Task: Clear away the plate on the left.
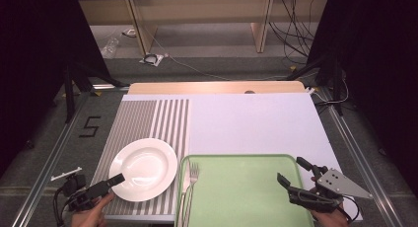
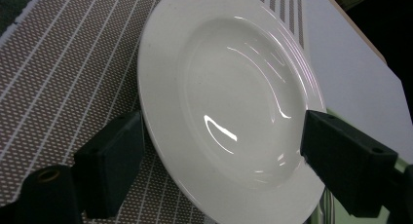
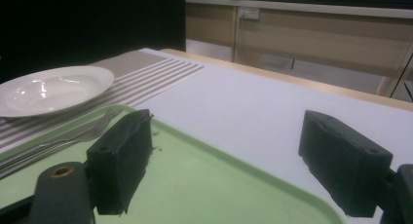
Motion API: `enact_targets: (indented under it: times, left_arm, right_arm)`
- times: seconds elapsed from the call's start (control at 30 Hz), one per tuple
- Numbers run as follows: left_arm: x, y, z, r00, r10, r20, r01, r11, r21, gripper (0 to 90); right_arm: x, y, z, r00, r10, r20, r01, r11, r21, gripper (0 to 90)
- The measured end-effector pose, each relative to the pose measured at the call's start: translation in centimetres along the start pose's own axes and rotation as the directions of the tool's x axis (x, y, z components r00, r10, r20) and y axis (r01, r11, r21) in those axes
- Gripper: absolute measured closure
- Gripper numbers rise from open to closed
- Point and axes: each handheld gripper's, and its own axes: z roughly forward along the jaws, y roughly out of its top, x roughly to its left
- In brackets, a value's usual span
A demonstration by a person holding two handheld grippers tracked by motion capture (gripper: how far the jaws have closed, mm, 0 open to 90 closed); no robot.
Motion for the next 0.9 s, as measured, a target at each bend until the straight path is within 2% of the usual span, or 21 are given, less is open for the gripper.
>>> enact_targets:
  times: [0.1,0.13,0.2,0.27,0.33,0.43,0.5,0.53,0.67,0.77,0.83,0.9]
  left_arm:
    - [0.0,-0.4,0.5,0.9991,-0.039,0.017,0.039,0.999,0.022,16.1]
    - [0.1,-0.5,0.6,0.9975,-0.065,0.028,0.064,0.9975,0.029,16.1]
    - [0.5,-0.6,0.6,0.9955,-0.088,0.034,0.087,0.9956,0.035,15.7]
    - [0.7,-0.7,0.6,0.9929,-0.117,0.021,0.117,0.993,0.014,15.7]
    - [1.0,-0.8,0.6,0.9878,-0.152,0.036,0.151,0.9884,0.016,15.7]
    - [1.5,-1.1,0.7,0.9741,-0.219,0.058,0.218,0.9758,0.022,16.0]
    - [1.9,-1.3,0.8,0.9618,-0.262,0.08,0.26,0.965,0.035,16.4]
    - [2.1,-1.4,0.9,0.9536,-0.287,0.091,0.285,0.9578,0.038,16.5]
    - [2.3,-1.7,1.0,0.9384,-0.329,0.105,0.327,0.9443,0.04,17.3]
    - [2.5,-2.0,1.1,0.918,-0.378,0.121,0.376,0.9258,0.036,18.5]
    - [2.5,-2.2,1.1,0.9068,-0.4,0.132,0.4,0.9159,0.027,21.2]
    - [2.4,-2.4,1.2,0.9018,-0.411,0.134,0.411,0.9111,0.025,22.2]
  right_arm:
    - [0.0,0.0,0.0,1.0,0.001,-0.002,-0.001,1.0,0.0,20.6]
    - [0.0,0.0,0.0,1.0,0.001,-0.002,-0.001,1.0,0.0,20.6]
    - [0.0,0.0,0.0,1.0,0.0,-0.002,0.0,1.0,-0.001,20.6]
    - [0.0,0.0,-0.1,1.0,0.001,-0.001,-0.001,1.0,-0.004,20.6]
    - [0.0,0.0,0.0,1.0,0.003,-0.001,-0.003,1.0,0.0,20.6]
    - [0.1,0.0,0.0,1.0,0.002,-0.003,-0.002,1.0,0.0,20.6]
    - [0.1,0.0,0.0,1.0,0.002,-0.003,-0.002,1.0,0.001,20.6]
    - [0.0,0.0,0.0,1.0,0.001,-0.003,-0.001,1.0,0.001,20.6]
    - [0.1,0.0,0.1,1.0,0.002,-0.004,-0.002,1.0,0.002,20.6]
    - [0.1,0.0,0.1,1.0,0.001,-0.004,-0.001,1.0,0.003,20.6]
    - [0.1,0.0,0.1,1.0,0.001,-0.003,-0.001,1.0,0.004,20.6]
    - [0.1,0.0,0.1,1.0,0.0,-0.004,0.0,1.0,0.003,20.6]
